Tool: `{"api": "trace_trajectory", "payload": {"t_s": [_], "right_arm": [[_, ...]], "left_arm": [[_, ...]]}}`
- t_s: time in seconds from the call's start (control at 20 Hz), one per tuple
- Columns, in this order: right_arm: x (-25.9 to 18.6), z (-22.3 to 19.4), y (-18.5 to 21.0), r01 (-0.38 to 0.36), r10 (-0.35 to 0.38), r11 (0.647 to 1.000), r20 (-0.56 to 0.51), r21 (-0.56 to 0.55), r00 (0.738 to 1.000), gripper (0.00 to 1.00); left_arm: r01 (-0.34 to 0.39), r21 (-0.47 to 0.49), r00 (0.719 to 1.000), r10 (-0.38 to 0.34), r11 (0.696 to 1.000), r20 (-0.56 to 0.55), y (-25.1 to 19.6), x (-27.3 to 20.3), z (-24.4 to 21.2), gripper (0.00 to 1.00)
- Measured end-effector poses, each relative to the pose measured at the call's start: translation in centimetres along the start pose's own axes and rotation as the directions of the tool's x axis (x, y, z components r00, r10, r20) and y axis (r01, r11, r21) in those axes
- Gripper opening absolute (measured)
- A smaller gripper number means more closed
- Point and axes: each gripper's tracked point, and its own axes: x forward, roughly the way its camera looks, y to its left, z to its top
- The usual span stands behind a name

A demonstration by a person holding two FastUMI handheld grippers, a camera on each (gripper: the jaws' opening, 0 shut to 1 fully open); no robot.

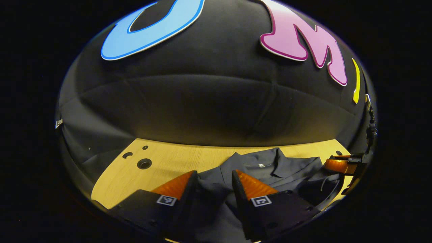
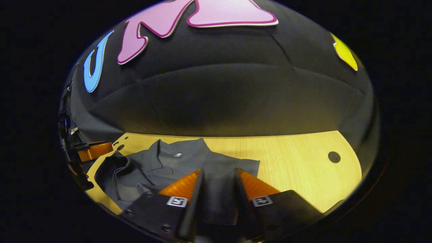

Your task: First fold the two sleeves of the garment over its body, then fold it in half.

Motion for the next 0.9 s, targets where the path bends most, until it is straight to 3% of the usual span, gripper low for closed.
{"api": "trace_trajectory", "payload": {"t_s": [0.05, 0.15, 0.2, 0.5, 0.65, 0.9], "right_arm": [[-0.7, 0.6, -0.2, 0.013, -0.012, 1.0, 0.012, -0.023, 1.0, 0.68], [-2.9, 2.4, 0.1, 0.017, -0.015, 0.999, 0.043, -0.047, 0.999, 1.0], [-4.0, 3.4, 0.1, 0.022, -0.018, 0.998, 0.061, -0.057, 0.998, 0.99], [-13.4, 7.6, 0.3, 0.094, -0.082, 0.993, 0.158, -0.07, 0.984, 0.98], [-19.4, 7.4, 0.7, 0.14, -0.119, 0.985, 0.192, -0.098, 0.974, 0.99], [-30.0, 4.2, 4.1, 0.193, -0.176, 0.98, 0.226, -0.053, 0.958, 0.99]], "left_arm": [[0.0, -0.005, 1.0, 0.001, 1.0, 0.009, -0.1, -0.9, 0.4, 0.76], [-0.008, -0.009, 1.0, 0.009, 1.0, 0.019, 0.1, -3.3, 1.2, 0.92], [-0.025, -0.008, 0.999, 0.025, 1.0, 0.033, 0.5, -4.8, 1.8, 0.99], [-0.003, -0.021, 0.99, 0.006, 1.0, 0.141, 0.0, -15.2, 6.1, 0.99], [-0.007, -0.08, 0.982, 0.022, 0.997, 0.19, -0.1, -22.2, 6.7, 0.99], [-0.043, -0.134, 0.962, 0.077, 0.99, 0.261, 0.2, -32.6, 4.1, 0.96]]}}
